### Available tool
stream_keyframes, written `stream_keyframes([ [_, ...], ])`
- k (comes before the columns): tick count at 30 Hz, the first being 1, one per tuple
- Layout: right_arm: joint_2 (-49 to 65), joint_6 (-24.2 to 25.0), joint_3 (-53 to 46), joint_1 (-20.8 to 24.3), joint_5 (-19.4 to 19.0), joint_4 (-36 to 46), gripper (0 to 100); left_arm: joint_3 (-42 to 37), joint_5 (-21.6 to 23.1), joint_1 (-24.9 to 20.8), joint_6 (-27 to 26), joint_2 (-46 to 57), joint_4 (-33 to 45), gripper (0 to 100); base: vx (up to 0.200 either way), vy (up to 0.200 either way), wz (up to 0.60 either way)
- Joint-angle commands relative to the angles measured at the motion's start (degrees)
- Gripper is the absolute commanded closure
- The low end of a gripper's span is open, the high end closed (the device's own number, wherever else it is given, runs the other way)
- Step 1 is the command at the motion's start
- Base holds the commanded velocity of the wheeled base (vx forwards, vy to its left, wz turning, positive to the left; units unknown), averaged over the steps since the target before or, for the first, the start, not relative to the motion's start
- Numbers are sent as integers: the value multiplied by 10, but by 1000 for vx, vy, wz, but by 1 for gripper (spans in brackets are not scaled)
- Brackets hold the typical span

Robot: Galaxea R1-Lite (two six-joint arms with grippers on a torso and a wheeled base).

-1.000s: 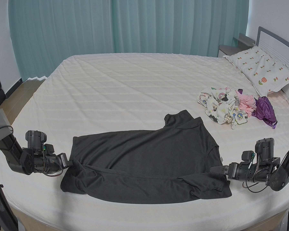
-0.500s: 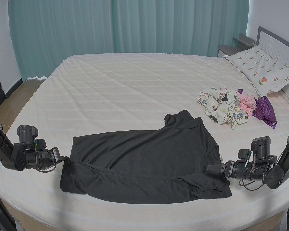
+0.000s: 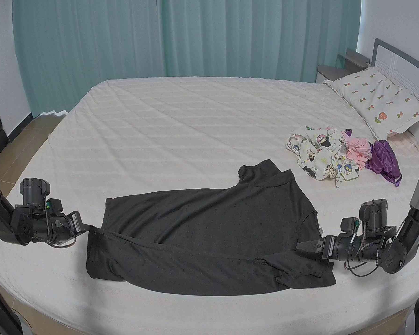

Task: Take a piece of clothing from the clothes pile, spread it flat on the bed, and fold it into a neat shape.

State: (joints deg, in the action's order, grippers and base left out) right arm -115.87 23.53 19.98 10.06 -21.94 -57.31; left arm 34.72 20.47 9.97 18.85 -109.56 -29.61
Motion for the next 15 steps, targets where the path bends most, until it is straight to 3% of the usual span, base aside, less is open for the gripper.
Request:
stream_keyframes([
  [1, -23, -16, -1, -1, 0, 0, 0, 1, 0, 1, 0, 4, 0, 100, 0, 0, 0],
  [10, -45, -45, 1, -12, -4, -12, 0, -1, 0, 1, 0, 4, 0, 100, 0, 0, 0],
  [15, -63, -44, -7, -14, -2, -80, 0, -3, 0, 1, 0, 4, 0, 100, 0, 0, 0],
])
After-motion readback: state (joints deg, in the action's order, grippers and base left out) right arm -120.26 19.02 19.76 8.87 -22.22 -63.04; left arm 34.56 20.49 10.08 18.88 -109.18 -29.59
